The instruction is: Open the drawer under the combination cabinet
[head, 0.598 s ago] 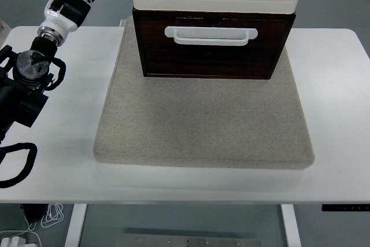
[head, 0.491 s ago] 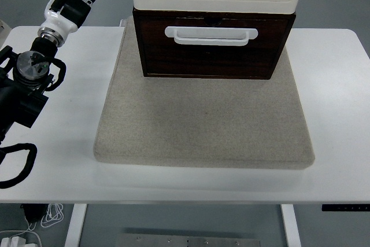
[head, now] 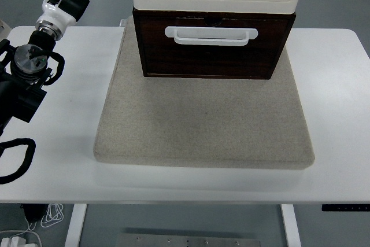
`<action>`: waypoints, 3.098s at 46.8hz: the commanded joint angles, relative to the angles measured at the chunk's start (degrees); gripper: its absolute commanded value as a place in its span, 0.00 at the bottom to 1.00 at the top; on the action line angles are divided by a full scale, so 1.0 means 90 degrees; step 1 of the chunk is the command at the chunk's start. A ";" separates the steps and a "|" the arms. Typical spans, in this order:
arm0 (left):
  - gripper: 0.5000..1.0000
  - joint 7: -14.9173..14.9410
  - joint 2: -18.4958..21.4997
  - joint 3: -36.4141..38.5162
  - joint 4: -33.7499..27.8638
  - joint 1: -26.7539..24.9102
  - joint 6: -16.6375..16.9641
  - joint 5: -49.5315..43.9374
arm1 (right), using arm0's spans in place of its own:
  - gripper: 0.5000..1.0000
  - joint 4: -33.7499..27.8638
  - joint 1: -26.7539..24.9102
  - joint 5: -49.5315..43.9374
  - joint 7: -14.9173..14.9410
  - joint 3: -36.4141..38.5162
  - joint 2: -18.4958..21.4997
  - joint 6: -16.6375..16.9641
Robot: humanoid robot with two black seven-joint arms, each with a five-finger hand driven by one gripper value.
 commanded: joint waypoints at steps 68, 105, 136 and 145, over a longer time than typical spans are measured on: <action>1.00 0.0021 0.2762 0.1428 -0.3355 0.0509 -0.0068 0.1009 | 0.86 0.0000 0.0000 0.0000 0.0000 0.0000 0.0000 0.0000; 1.00 0.0012 0.5203 0.1985 -0.6431 0.0725 -0.0868 0.1457 | 0.86 0.0000 0.0000 0.0000 0.0000 0.0000 0.0000 0.0000; 1.00 0.0666 0.4950 0.2043 -0.7047 -0.0447 -0.1085 0.3137 | 0.86 0.0000 0.0000 0.0000 0.0000 0.0000 0.0000 0.0000; 1.00 0.0764 0.4862 0.2570 -0.7047 -0.1042 -0.1085 0.3674 | 0.86 0.0000 0.0000 0.0000 0.0000 0.0000 0.0000 0.0000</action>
